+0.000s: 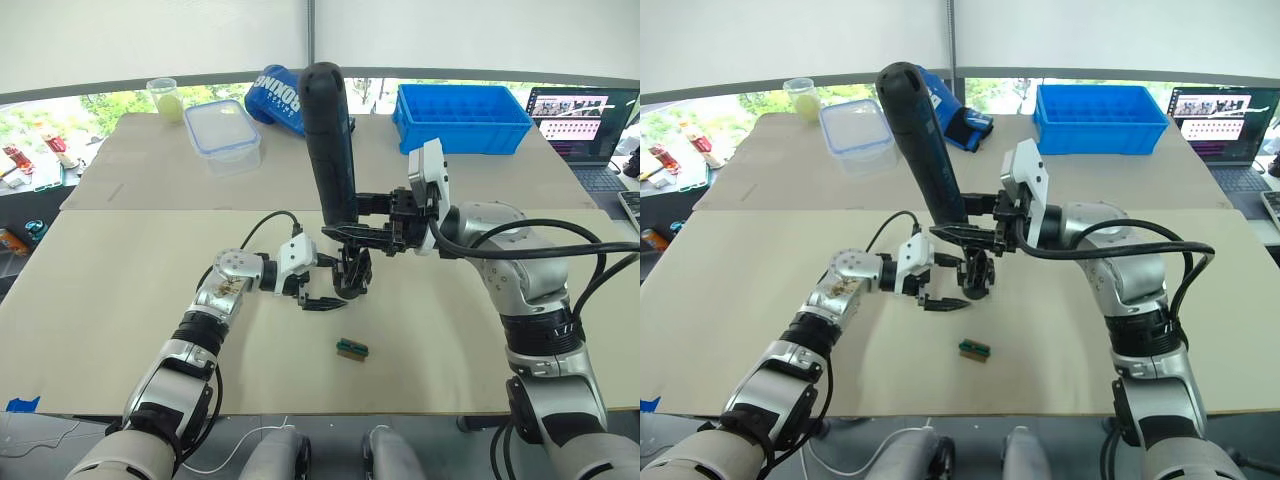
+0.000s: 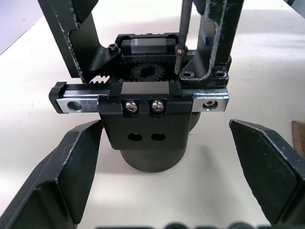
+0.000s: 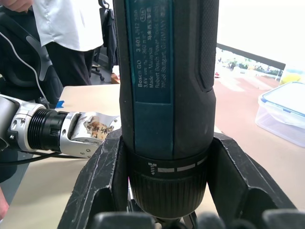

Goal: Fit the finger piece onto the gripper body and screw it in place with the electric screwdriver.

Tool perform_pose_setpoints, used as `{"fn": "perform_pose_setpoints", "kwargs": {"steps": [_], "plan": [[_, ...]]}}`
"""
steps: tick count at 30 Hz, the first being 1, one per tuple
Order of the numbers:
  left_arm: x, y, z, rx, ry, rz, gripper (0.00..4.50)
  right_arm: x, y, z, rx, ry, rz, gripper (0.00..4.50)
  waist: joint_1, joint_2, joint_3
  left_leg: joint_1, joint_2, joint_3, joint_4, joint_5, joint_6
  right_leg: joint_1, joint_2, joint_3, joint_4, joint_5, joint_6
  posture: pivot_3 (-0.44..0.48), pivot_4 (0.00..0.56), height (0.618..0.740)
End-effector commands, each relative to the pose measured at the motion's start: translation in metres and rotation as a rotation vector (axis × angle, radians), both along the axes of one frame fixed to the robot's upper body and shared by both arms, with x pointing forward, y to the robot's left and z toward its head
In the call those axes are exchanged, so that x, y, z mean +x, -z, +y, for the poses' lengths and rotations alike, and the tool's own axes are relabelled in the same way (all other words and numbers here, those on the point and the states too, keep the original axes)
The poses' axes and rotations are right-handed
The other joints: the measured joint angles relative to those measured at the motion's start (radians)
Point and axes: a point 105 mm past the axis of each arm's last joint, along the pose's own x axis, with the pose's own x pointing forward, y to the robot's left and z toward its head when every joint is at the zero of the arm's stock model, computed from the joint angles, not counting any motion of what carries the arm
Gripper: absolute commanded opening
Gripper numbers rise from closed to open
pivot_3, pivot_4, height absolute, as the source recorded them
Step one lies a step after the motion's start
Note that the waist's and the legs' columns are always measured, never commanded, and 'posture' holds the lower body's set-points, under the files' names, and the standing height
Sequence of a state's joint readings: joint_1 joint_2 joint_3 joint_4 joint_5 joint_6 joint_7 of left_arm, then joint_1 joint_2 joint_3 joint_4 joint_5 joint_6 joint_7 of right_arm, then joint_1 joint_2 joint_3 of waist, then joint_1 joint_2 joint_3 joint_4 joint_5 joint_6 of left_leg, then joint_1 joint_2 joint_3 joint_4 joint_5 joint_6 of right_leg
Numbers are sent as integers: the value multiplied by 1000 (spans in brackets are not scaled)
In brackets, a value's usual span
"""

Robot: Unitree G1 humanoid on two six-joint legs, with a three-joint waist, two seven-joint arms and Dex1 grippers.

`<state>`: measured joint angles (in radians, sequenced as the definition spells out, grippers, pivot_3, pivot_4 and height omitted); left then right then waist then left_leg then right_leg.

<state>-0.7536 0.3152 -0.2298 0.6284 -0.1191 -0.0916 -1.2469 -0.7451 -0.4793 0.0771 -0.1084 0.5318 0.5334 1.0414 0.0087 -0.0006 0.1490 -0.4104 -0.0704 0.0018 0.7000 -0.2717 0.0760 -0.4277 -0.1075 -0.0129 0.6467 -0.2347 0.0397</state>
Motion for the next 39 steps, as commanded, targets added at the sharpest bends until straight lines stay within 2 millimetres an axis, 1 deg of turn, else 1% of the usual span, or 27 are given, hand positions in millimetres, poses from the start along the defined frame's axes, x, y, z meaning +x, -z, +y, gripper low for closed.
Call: {"fn": "perform_pose_setpoints", "kwargs": {"steps": [1,5,11,17,26,32,39], "plan": [[3,-15,-2,-23,10,-58,4500,-9,-17,2,35,-32,-74,1919,0,0,0,0,0,0,0,0,0,0,0,0,0,0,0,0,150,740],[3,-15,-2,-22,8,-58,4500,-11,-20,3,42,-37,-75,1919,-1,0,0,0,0,0,0,0,0,0,0,0,0,0,0,0,150,740],[3,-14,-3,-24,10,-59,4500,-13,-32,6,68,-43,-100,1919,-1,0,0,0,0,0,0,0,0,0,0,0,0,0,0,0,150,740],[3,-14,-3,-25,10,-63,4500,-16,-38,9,80,-54,-99,1919,0,0,0,0,0,0,0,0,0,0,0,0,0,0,0,0,150,740],[3,-14,-4,-28,9,-67,4500,-15,-30,7,51,-40,-83,1919,0,0,0,0,0,0,0,0,0,0,0,0,0,0,0,0,150,740],[3,-15,-4,-29,9,-68,4500,-11,-27,6,47,-24,-71,1919,0,0,0,0,0,0,0,0,0,0,0,0,0,0,0,0,150,740],[3,-15,-3,-27,8,-68,4500,-12,-23,5,37,-26,-58,1919,0,0,0,0,0,0,0,0,0,0,0,0,0,0,0,0,150,740]]}}
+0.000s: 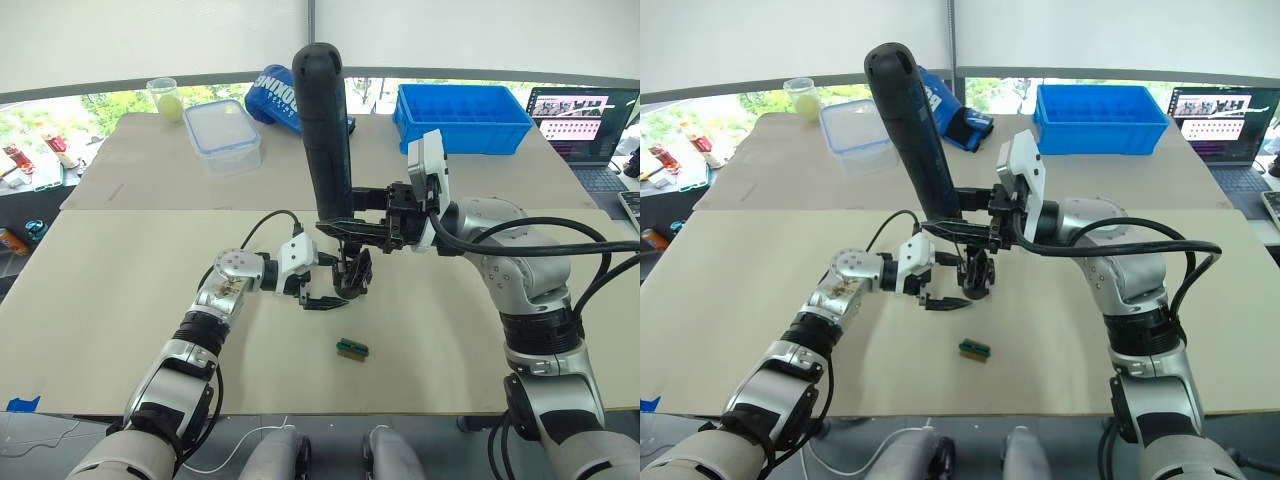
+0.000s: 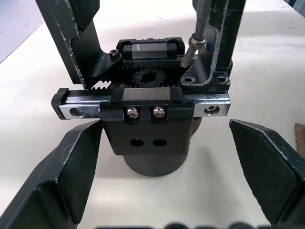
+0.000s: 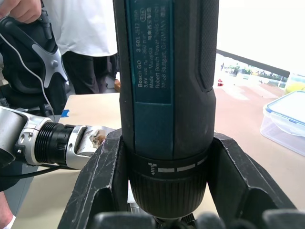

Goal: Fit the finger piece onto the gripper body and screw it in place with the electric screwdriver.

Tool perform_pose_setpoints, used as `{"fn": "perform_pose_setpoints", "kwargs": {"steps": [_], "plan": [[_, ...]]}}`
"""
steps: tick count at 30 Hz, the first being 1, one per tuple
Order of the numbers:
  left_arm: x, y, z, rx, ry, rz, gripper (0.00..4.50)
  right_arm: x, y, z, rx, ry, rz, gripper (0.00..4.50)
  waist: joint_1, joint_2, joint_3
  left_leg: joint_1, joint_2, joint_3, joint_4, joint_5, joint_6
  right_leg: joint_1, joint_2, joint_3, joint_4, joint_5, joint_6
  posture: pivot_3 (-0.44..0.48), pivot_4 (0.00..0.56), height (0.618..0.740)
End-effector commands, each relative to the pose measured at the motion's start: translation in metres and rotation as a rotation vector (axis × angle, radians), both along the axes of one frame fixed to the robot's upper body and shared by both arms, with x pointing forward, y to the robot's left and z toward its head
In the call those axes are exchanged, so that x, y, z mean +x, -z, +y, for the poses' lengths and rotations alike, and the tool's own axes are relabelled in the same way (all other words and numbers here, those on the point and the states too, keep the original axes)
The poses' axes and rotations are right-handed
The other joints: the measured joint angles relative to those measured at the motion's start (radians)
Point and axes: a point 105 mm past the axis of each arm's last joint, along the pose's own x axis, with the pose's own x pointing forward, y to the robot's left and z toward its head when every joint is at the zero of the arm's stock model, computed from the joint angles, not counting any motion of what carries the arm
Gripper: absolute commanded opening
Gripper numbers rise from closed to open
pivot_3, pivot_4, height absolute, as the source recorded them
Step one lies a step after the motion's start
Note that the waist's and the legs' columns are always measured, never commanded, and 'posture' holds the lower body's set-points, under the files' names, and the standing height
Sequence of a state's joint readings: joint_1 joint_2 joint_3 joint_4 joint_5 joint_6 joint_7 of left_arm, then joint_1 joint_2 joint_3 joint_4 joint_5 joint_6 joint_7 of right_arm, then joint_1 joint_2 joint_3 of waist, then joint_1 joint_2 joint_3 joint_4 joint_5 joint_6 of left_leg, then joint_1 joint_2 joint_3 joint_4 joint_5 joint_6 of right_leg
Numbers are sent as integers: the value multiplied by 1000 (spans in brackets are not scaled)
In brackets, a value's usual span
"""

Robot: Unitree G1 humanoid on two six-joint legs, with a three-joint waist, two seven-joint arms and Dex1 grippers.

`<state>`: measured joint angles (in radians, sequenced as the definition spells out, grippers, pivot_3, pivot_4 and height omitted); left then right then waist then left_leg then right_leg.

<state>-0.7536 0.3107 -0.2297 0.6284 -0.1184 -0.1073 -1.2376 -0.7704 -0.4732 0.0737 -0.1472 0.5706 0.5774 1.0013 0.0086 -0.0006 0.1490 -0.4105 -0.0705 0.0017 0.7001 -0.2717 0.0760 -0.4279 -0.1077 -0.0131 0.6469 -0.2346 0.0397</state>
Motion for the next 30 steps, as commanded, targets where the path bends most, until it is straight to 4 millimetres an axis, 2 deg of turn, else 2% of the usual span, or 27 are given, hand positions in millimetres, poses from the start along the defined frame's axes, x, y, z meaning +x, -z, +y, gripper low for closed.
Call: {"fn": "perform_pose_setpoints", "kwargs": {"steps": [1,18,30], "plan": [[3,-14,-1,-20,9,-51,4500,-7,-10,-2,12,-14,-51,1919,0,0,0,0,0,0,0,0,0,0,0,0,0,0,0,0,150,740],[3,-14,-1,-20,9,-51,4500,-5,-4,-2,13,-9,-40,1919,0,0,0,0,0,0,0,0,0,0,0,0,0,0,0,0,150,740],[3,-14,-1,-20,9,-51,4500,-3,-9,-1,23,-8,-52,1919,0,0,0,0,0,0,0,0,0,0,0,0,0,0,0,0,150,740]]}}
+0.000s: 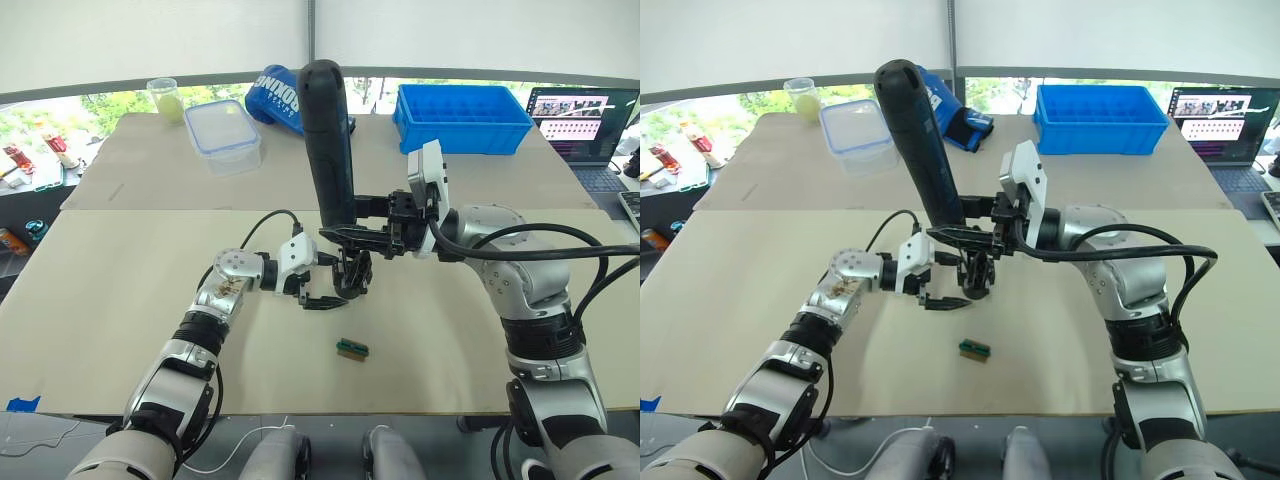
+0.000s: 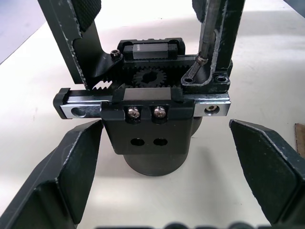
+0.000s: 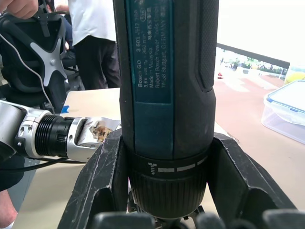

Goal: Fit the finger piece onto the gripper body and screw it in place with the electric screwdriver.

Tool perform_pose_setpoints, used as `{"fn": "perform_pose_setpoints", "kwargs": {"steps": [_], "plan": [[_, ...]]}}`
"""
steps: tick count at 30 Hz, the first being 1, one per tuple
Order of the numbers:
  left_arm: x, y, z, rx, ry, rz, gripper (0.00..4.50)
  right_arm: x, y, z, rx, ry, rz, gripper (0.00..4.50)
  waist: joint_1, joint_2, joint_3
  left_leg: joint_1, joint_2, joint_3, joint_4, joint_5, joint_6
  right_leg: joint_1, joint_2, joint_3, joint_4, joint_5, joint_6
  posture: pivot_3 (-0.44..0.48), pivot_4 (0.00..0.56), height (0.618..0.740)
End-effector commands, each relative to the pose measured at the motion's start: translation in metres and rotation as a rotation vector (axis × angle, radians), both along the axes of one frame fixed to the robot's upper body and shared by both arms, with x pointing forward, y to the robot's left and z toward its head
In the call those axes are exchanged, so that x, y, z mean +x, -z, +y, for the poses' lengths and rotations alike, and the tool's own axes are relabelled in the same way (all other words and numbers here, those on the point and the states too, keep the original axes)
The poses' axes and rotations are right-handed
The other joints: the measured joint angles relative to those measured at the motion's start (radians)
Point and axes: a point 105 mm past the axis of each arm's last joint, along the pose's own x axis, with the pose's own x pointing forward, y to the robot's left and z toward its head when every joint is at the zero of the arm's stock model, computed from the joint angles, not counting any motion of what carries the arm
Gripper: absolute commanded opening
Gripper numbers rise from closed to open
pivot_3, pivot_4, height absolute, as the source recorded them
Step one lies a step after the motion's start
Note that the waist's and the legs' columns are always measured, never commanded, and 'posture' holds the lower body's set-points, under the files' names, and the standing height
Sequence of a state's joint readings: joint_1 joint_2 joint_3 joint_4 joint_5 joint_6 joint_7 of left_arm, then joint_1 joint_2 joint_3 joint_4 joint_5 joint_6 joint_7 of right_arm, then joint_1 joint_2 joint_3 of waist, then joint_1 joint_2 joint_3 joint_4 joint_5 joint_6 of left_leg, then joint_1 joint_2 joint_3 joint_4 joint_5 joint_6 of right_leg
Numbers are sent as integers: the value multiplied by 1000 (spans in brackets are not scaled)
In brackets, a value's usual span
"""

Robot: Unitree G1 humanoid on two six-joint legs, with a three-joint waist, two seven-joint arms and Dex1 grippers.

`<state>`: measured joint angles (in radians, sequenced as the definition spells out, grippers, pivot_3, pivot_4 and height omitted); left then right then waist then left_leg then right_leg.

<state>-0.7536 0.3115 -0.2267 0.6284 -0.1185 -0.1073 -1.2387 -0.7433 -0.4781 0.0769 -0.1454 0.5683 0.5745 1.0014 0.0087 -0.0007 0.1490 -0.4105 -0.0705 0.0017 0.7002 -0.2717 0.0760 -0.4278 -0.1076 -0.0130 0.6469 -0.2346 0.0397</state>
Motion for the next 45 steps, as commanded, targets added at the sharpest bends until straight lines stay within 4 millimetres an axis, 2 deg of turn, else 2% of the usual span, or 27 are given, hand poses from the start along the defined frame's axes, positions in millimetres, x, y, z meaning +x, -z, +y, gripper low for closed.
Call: {"fn": "perform_pose_setpoints", "kwargs": {"steps": [1,24,32,40,45], "plan": [[2,-14,-1,-19,10,-51,4500,-4,-18,2,29,-19,-78,1919,0,0,0,0,0,0,0,0,0,0,0,0,0,0,0,0,150,740],[2,-13,-1,-19,12,-49,4500,-3,-18,4,25,-21,-88,1919,0,0,0,0,0,0,0,0,0,0,0,0,0,0,0,0,150,740],[1,-12,0,-14,13,-50,4500,-9,-28,9,55,-39,-90,1919,-1,0,0,0,0,0,0,0,0,0,0,0,0,0,0,0,150,740],[1,-11,0,-13,12,-49,4500,-11,-33,5,53,-35,-95,1919,0,0,0,0,0,0,0,0,0,0,0,0,0,0,0,0,150,740],[0,-11,0,-13,15,-49,4500,-10,-28,3,40,-27,-95,1919,-1,0,0,0,0,0,0,0,0,0,0,0,0,0,0,0,150,740]]}}
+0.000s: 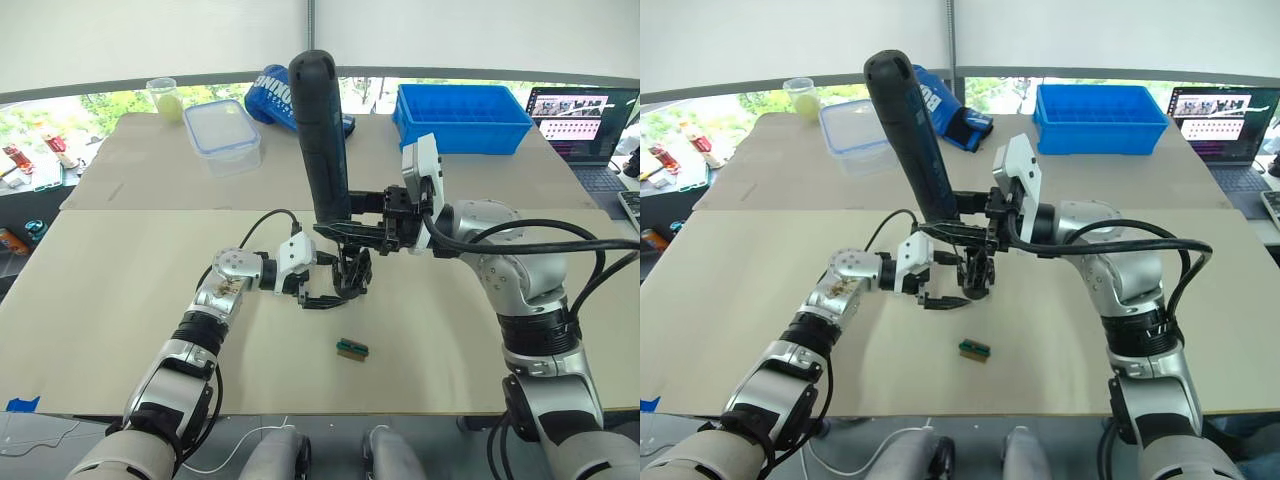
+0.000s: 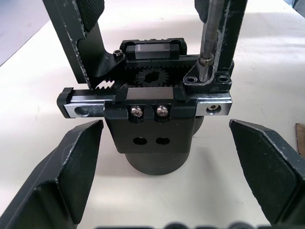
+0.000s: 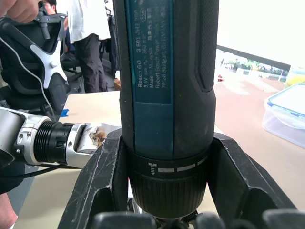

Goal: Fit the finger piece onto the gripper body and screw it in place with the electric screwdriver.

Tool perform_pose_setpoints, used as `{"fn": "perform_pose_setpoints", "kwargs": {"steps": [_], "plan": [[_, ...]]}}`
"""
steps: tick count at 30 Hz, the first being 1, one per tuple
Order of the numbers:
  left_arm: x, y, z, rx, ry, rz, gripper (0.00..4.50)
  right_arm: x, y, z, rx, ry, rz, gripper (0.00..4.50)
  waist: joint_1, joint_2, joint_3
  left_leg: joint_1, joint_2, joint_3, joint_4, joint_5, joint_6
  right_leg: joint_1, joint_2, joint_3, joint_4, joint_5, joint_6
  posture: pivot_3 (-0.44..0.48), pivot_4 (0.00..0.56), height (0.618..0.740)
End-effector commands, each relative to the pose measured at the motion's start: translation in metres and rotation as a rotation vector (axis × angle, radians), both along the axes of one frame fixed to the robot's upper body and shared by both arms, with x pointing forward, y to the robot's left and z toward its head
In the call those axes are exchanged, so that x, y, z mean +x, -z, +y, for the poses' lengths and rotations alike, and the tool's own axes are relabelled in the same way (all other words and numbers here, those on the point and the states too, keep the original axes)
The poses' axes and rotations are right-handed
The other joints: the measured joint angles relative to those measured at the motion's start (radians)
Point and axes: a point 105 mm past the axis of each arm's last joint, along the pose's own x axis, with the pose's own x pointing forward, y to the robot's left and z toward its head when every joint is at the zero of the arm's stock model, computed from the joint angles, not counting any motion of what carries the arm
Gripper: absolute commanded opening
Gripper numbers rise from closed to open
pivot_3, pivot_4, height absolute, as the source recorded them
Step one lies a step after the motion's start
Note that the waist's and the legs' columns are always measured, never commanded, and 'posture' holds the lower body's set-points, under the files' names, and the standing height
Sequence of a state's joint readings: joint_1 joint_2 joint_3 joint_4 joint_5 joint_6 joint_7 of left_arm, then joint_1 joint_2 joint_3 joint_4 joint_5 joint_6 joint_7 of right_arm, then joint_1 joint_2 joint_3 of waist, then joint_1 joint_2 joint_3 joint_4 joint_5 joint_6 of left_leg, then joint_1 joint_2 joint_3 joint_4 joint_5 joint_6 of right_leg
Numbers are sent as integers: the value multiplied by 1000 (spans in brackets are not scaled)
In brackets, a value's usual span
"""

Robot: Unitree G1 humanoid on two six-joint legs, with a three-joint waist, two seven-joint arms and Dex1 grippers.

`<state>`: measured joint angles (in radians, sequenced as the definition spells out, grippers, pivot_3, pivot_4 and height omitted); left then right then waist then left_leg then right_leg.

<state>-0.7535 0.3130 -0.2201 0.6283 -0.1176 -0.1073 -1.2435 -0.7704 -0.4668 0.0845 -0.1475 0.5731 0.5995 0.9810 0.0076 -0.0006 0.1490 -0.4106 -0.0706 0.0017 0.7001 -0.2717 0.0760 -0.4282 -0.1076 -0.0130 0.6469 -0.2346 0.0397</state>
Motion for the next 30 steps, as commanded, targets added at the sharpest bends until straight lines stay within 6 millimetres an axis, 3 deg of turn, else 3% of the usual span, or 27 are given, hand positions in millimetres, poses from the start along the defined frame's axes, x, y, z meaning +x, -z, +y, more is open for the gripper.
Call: {"fn": "perform_pose_setpoints", "kwargs": {"steps": [1,30], "plan": [[0,-10,-2,-12,16,-48,4500,-9,-22,-3,37,-22,-95,1919,1,0,0,0,0,0,0,0,0,0,0,0,0,0,0,0,150,740],[-3,-5,0,4,24,-45,4500,-2,-18,-7,32,-1,-112,1919,0,0,0,0,0,0,0,0,0,0,0,0,0,0,0,0,150,740]]}}
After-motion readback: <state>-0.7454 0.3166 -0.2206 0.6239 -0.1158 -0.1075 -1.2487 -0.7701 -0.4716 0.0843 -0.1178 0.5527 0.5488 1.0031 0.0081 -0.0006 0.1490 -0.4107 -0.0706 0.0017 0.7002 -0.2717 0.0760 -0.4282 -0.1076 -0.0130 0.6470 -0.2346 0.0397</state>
